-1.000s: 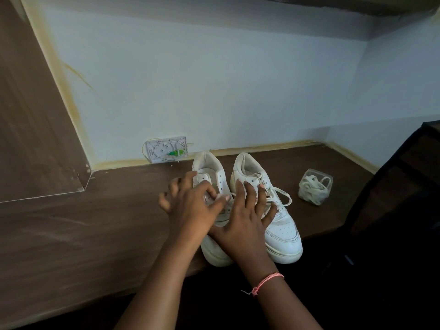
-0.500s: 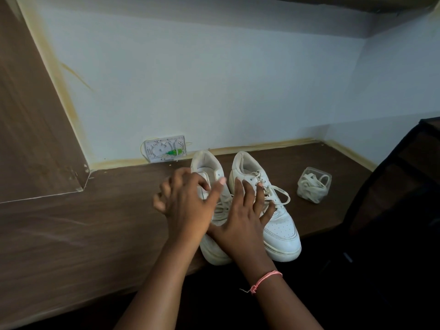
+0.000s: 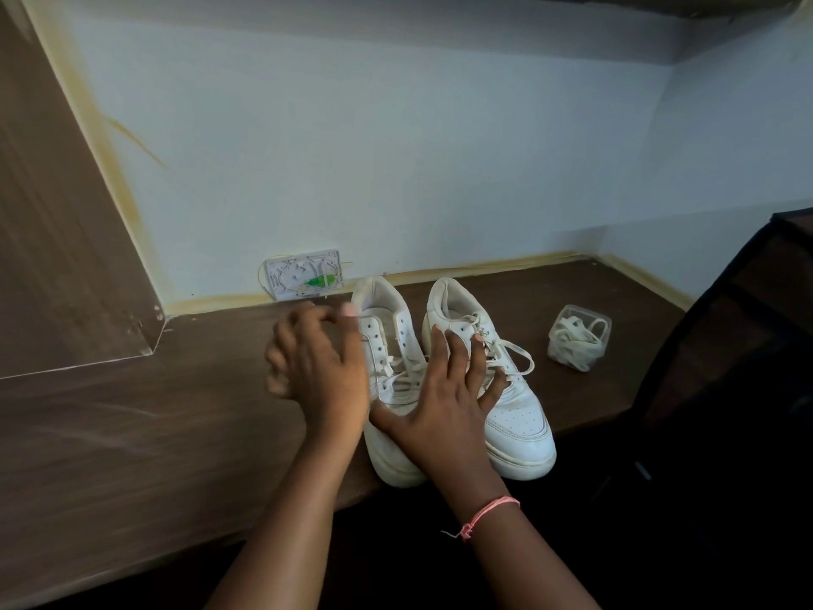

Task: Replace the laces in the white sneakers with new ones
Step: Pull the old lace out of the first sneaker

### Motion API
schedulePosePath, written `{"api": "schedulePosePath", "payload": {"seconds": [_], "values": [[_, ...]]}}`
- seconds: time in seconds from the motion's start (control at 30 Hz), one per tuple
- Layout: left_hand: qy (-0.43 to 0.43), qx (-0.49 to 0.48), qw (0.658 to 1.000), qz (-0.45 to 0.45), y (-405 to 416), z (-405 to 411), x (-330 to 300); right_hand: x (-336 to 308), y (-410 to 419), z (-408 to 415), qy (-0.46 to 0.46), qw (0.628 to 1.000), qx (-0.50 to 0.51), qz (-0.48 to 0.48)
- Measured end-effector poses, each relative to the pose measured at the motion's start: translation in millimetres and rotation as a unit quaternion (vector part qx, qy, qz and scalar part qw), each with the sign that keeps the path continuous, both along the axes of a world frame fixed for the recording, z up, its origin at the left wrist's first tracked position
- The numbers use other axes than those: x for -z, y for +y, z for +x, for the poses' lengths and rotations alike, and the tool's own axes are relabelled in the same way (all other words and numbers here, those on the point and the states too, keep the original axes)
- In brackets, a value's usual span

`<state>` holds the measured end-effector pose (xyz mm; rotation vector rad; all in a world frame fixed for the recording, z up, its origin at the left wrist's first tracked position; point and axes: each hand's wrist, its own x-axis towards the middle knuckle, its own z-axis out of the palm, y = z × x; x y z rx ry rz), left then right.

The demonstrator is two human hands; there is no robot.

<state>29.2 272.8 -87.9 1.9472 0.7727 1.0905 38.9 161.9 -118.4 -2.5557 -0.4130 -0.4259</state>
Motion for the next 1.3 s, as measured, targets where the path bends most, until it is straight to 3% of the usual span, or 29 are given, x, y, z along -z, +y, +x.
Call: {"api": "schedulePosePath", "payload": {"seconds": [0.1, 0.2, 0.33, 0.4, 0.43, 0.5, 0.57, 0.67, 0.73, 0.9, 1.03, 1.1, 1.17, 1.23, 1.3], "values": [[0.126, 0.057, 0.978, 0.158, 2, -3, 5, 0, -1, -1, 0.008, 1.000, -0.005, -0.003], [0.196, 0.082, 0.959, 0.186, -4, -3, 11, 1, -1, 0, 0.009, 1.000, -0.008, 0.004], [0.195, 0.097, 0.954, 0.204, 1, 1, 15, 2, 0, 1, 0.005, 1.000, -0.006, 0.006], [0.097, 0.079, 0.982, 0.145, 3, 3, 12, 2, 0, 0, -0.001, 1.000, -0.002, 0.005], [0.024, 0.050, 0.997, 0.062, 1, 2, 6, 2, 0, 0, 0.000, 1.000, 0.000, 0.000], [-0.103, -0.021, 0.988, -0.114, 1, 0, -6, 1, -1, -1, 0.008, 1.000, 0.001, -0.013], [-0.120, -0.058, 0.980, -0.150, 5, -3, -12, 0, -1, 0, 0.010, 1.000, -0.001, -0.017], [0.018, 0.000, 0.999, 0.039, 10, -5, -8, 0, 0, 0, 0.010, 1.000, -0.002, -0.012], [0.114, 0.053, 0.982, 0.145, 6, -6, 0, 1, -1, -1, 0.009, 1.000, -0.002, -0.006], [0.201, 0.088, 0.959, 0.178, -6, -2, 12, 2, 1, 0, 0.003, 1.000, -0.003, 0.012], [0.213, 0.094, 0.953, 0.194, -2, 0, 12, 1, -1, -1, 0.010, 1.000, -0.006, 0.003], [0.187, 0.095, 0.968, 0.141, 4, 4, 10, 1, 0, 0, 0.011, 1.000, -0.002, -0.006], [0.080, 0.070, 0.994, -0.010, 9, 3, 0, 0, 0, 0, 0.010, 1.000, 0.003, -0.011], [-0.073, 0.008, 0.987, -0.145, 17, 0, -10, 0, 0, 0, 0.015, 1.000, 0.003, -0.018], [-0.112, -0.060, 0.966, -0.223, 26, -4, -15, 0, 0, 0, 0.021, 0.999, 0.000, -0.024]]}}
